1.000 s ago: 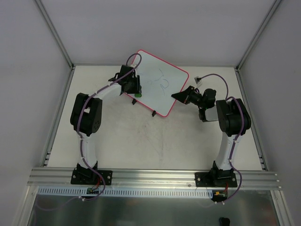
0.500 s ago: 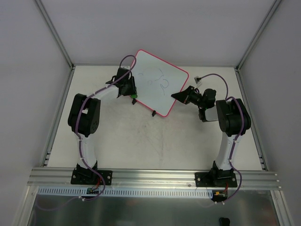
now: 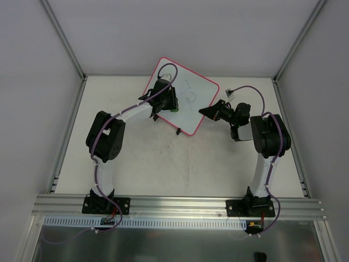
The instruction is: Erase the whiteboard
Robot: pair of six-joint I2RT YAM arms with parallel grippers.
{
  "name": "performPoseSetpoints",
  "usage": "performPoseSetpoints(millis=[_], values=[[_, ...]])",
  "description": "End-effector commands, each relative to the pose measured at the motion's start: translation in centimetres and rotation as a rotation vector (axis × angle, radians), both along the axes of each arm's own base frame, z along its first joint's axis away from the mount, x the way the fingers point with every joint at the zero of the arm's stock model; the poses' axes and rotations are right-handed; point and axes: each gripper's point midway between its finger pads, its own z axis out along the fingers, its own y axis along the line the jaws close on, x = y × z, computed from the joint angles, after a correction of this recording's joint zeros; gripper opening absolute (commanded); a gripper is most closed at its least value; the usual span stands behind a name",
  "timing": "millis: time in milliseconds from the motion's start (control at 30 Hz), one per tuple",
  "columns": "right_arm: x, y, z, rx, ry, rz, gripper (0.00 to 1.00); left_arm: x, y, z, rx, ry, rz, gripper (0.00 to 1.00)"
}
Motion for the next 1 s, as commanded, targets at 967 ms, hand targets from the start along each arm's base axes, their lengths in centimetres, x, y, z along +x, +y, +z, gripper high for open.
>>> performPoseSetpoints(millis=[967], values=[[-1.8, 2.0, 6.8, 0.022, -0.354, 0.092, 0.0, 1.3, 8.5, -5.0, -0.011, 0.032, 0.332, 0.0]])
